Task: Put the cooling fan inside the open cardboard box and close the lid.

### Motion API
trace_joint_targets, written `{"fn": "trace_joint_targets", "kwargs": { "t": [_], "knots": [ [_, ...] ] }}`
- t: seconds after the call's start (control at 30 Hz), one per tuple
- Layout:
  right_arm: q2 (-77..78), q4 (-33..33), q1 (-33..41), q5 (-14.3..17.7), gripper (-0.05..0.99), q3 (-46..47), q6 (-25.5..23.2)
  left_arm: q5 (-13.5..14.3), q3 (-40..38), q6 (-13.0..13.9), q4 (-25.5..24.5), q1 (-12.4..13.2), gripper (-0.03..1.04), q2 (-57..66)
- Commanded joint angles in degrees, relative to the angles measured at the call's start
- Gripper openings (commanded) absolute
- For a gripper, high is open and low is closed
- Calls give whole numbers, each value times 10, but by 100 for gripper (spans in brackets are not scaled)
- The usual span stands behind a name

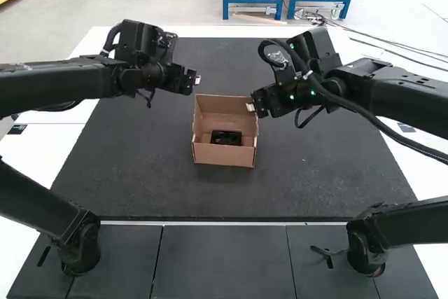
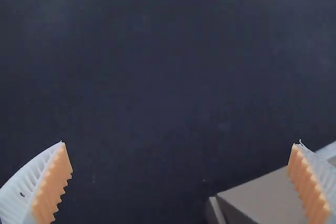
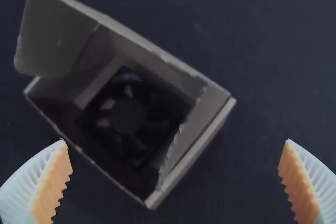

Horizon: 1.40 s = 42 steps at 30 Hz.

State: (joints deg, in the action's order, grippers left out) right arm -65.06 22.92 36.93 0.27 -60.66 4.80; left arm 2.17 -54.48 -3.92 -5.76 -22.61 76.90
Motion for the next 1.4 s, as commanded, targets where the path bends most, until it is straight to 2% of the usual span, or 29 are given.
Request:
{"fn": "trace_joint_targets", "kwargs": {
  "t": [0.0,0.4,0.6,1.2,1.37],
  "knots": [
    [8,12,-14,-4,90,-24,11,7,-31,-1,7,-3,97,10],
    [19,-11,-48,12,91,-31,26,-2,-51,12,-16,-5,97,32],
    [19,-20,-54,12,91,-31,26,-24,-46,12,-33,-5,97,34],
    [23,-24,-69,-4,91,-31,20,-42,-55,19,1,-6,97,84],
    [23,-24,-74,-6,91,-27,20,-47,-59,19,1,-22,97,90]
  ]
}}
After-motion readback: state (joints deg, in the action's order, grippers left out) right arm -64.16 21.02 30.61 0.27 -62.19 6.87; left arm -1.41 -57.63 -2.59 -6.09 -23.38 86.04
